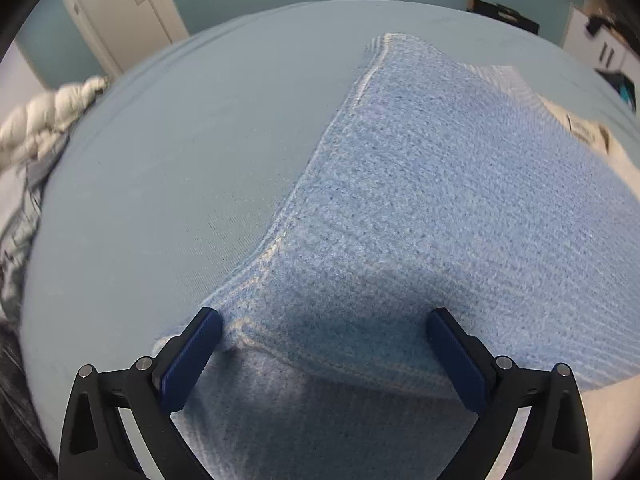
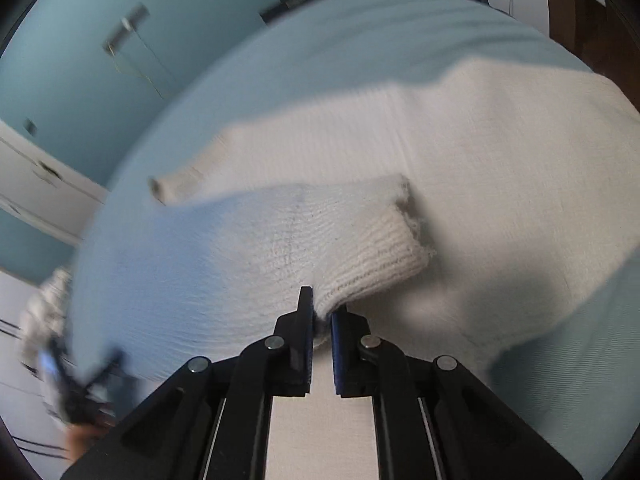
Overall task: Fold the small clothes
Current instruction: 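Fold the blue sleeve side across the sweater body with the left tool and release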
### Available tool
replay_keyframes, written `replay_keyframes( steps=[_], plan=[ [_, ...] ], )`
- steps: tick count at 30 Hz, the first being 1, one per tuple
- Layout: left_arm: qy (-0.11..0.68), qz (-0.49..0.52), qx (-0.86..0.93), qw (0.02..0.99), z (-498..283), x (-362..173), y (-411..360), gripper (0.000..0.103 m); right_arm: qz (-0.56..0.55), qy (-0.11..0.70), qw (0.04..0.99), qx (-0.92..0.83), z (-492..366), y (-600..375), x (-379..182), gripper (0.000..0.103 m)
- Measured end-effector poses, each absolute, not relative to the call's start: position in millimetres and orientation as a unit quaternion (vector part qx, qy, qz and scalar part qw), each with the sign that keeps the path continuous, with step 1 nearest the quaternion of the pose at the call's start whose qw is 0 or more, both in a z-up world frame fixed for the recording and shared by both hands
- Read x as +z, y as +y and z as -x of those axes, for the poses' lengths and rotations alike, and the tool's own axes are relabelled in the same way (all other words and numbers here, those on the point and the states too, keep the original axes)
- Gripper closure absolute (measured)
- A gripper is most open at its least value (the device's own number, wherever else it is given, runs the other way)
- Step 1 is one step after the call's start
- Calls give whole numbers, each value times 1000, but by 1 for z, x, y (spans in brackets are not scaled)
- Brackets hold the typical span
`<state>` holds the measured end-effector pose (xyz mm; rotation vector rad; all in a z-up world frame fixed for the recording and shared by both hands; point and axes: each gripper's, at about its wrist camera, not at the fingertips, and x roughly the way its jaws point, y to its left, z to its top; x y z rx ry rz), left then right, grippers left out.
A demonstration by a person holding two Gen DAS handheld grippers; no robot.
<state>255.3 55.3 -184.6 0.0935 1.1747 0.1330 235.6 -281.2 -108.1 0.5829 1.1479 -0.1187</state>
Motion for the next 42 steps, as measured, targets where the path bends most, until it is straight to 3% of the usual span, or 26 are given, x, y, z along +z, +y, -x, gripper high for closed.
replay_keyframes(
  steps=[2,4,6,8,9,14,17,20,22,25,36,42],
  plan=[
    [556,-49,69,827,-256,-180,52,0,-257,578,773,-51,-238,-283,-134,89],
    [556,-56,83,825,-254,-170,42,0,-307,565,764,-48,-229,-294,-132,78],
    [534,-76,93,837,-240,-150,33,0,-362,546,753,-64,-211,-311,-114,47],
    [501,-86,70,859,-233,-131,14,0,-372,482,791,-54,-195,-322,-86,26],
    [492,-89,54,864,-228,-125,7,0,-354,462,811,-63,-194,-321,-75,22],
    [530,-91,-55,841,-222,-151,-41,0,-207,472,855,-57,-230,-278,-69,22],
    [555,-125,-50,821,-219,-182,-61,0,-140,501,854,-29,-245,-241,-97,22],
    [557,-78,-52,825,-221,-186,-54,0,-66,576,815,-17,-271,-209,-155,19],
    [558,-75,-54,825,-220,-179,-44,0,-42,541,840,-13,-268,-206,-152,16],
    [542,-105,-41,833,-220,-161,-45,0,-65,566,822,7,-264,-218,-138,16],
    [439,-224,-62,868,-125,-60,-80,0,-102,445,887,-72,-144,-316,-53,16],
    [403,-181,-74,894,-76,-11,-67,0,-223,422,873,-96,-123,-355,-44,16]
  ],
)
